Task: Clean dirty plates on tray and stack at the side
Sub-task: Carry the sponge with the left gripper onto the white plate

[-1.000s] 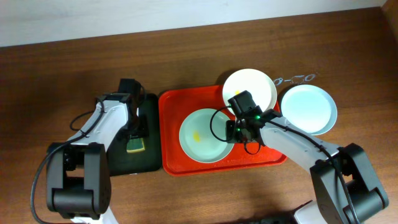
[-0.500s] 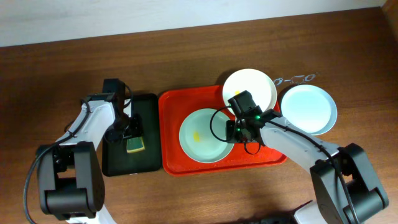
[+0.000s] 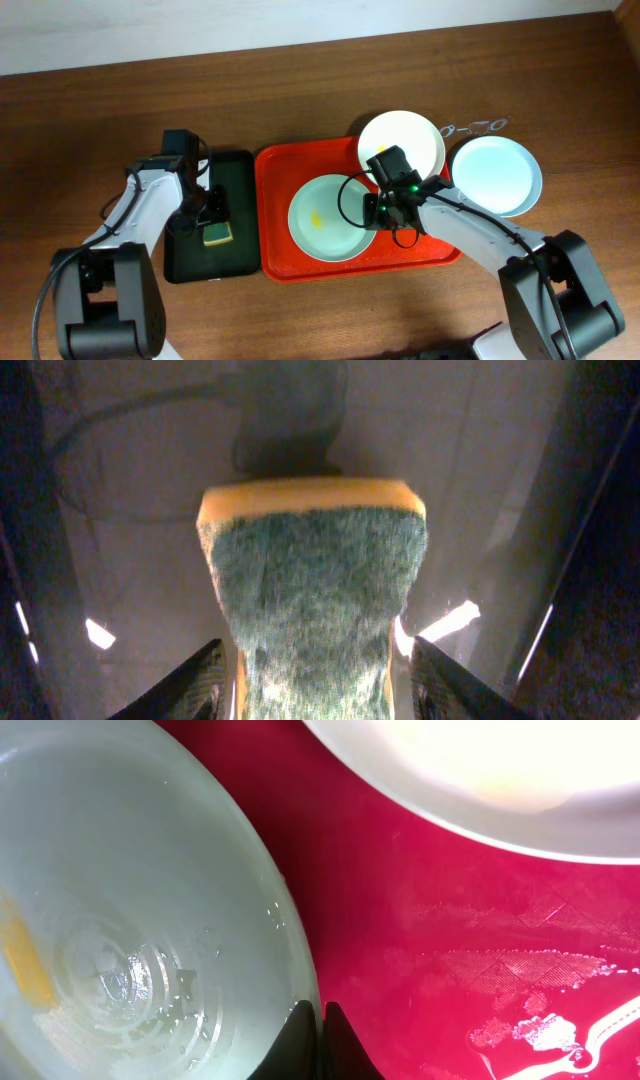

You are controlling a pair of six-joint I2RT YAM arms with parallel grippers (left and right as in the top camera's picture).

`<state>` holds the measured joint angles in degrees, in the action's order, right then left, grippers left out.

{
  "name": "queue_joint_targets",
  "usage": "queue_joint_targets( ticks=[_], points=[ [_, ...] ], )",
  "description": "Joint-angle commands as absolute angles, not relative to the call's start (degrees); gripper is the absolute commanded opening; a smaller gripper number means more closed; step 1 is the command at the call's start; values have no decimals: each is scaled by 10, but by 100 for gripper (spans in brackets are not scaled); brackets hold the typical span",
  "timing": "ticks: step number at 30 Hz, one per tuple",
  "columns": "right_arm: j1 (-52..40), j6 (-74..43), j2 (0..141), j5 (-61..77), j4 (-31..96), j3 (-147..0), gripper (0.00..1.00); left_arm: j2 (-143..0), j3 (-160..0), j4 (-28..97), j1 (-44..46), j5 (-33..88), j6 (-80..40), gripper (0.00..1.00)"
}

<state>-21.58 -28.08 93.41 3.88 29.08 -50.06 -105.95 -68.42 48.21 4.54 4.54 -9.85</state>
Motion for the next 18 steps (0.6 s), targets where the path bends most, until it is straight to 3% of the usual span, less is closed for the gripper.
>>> queue_joint_targets(
  ticks=[1, 8, 9, 12, 18],
  points=[
    [-221, -279, 938, 23, 291, -503, 4, -1049, -667, 469, 46, 49, -93, 50],
    [-221, -279, 938, 23, 291, -503, 4, -1049, -669, 462, 46, 50, -93, 20],
    [-221, -279, 938, 23, 291, -503, 4, -1049, -669, 462, 46, 50, -93, 12],
    [-221, -279, 938, 23, 291, -503, 4, -1041, -681, 473, 46, 50, -90, 2],
    [-221, -280, 938, 23, 291, -503, 4, -955, -742, 510, 81, 4, -85, 0]
  ],
)
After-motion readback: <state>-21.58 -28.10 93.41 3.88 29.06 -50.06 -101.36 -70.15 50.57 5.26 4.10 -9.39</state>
